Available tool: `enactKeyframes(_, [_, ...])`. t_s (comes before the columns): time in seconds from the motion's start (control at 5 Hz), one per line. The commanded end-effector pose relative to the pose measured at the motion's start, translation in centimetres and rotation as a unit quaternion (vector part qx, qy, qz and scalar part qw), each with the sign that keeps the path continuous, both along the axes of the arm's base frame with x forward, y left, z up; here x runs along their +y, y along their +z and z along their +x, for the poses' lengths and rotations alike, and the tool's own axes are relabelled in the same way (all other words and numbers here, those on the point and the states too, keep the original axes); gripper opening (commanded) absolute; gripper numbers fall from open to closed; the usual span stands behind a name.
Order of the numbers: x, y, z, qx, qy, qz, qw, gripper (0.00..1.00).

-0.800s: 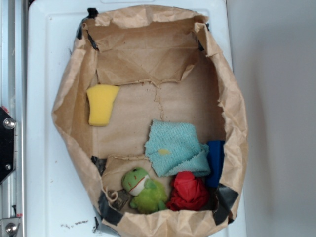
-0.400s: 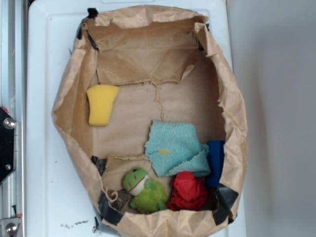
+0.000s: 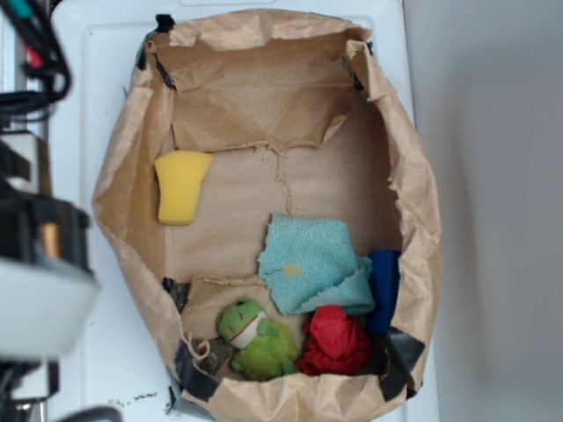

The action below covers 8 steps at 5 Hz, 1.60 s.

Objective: Grab the green sponge.

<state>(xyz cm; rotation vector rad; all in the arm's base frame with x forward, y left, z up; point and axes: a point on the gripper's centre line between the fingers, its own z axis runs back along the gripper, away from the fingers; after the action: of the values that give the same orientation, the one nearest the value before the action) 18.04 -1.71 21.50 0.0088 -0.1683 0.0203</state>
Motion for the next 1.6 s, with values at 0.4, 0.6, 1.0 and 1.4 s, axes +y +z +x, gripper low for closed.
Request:
enactKeyframes(0.4, [6.0, -4.7, 8.6, 0.024, 0.047, 0.024, 0.998, 1.0])
enactKeyframes(0.6, [7.1, -6.2, 9.2, 0.041, 0.054, 0.03, 0.997, 1.0])
enactKeyframes(1.0, [7.0, -9.5, 7.8, 0.049, 0.015, 0.057, 0.997, 1.0])
enactKeyframes(1.4, [6.7, -10.9, 8.2, 0.055, 0.011, 0.074, 0.996, 1.0])
